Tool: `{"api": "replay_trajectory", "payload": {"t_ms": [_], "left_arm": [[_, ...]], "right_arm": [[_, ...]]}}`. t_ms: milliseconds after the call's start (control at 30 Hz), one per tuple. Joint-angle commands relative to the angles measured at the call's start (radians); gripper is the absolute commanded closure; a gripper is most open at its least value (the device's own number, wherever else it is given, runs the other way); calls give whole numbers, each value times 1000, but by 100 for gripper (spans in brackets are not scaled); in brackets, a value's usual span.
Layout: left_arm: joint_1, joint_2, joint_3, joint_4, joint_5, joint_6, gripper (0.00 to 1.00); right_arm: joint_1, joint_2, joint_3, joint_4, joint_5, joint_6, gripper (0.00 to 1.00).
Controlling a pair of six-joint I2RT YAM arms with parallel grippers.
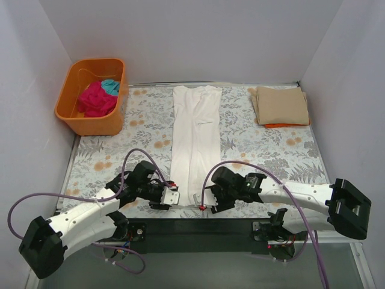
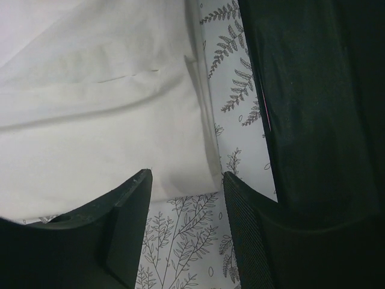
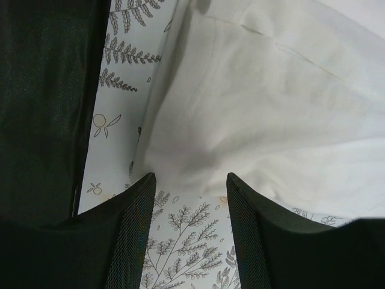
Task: Fold and stack the t-shirts
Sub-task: Fold the tshirt
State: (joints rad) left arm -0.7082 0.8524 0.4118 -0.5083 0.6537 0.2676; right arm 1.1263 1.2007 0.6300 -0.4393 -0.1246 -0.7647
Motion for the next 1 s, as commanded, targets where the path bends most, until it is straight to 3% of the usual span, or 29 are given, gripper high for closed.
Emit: {"api": "replay_trajectory", "payload": {"t_ms": [0,300,600,700,833,867,967], "left_arm": [[-27,28,-5,56,-23,55,52],[-102,54,-62,94,-86,55,53],[-123,200,-57,169,-166,-10,57],[-123,212,-67,177,-166,-10,62],[-123,234,-71,179,-178,-4,75],[-123,240,-70,179,-180,-5,82],[-123,240,-56,174,-177,-19,89]], "right_arm": [[39,-16,-4,65,6,-27,51],[82,-6,-47,63,-13,-42,51],[92,68,-82,93,-4,-42,52],[93,102,-90,97,0,-33,58],[93,131,-108,122,32,-25,79],[92,132,-108,126,39,-21,83],[92,134,-84,122,59,1,99]]}}
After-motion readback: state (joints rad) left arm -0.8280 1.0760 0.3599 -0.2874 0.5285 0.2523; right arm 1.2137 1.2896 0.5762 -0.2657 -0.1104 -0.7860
